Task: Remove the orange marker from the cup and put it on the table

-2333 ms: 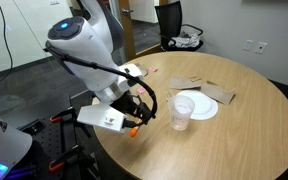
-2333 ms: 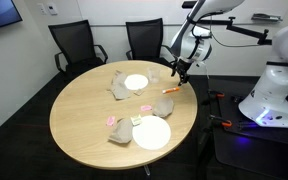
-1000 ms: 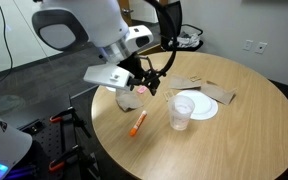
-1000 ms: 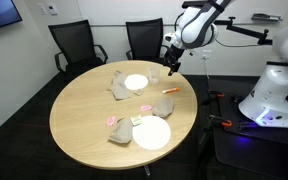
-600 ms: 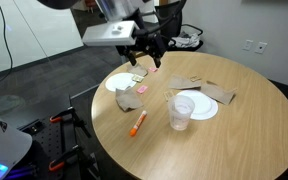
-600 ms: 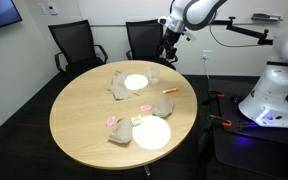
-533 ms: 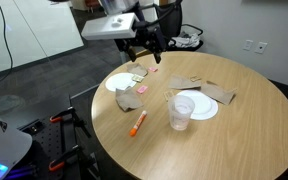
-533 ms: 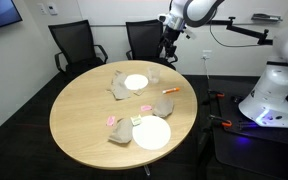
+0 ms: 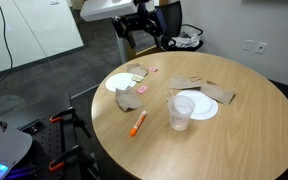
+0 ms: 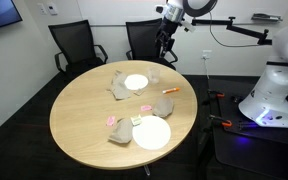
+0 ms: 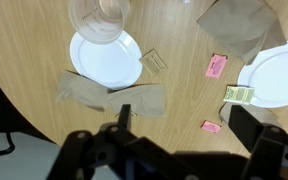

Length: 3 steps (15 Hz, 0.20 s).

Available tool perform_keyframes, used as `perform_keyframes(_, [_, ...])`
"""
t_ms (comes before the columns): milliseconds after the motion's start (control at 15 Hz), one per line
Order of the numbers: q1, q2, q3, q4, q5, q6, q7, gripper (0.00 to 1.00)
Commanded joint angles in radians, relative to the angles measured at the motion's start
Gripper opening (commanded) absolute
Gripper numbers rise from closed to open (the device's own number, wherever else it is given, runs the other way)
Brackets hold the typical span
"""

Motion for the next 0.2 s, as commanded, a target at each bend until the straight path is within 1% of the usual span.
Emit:
perform_keyframes(0, [0.011, -0.001, -0.010, 0.001, -0.007, -0.002, 0.007, 1.00])
perform_keyframes(133, [0.011, -0.001, -0.010, 0.001, -0.007, -0.002, 0.007, 1.00])
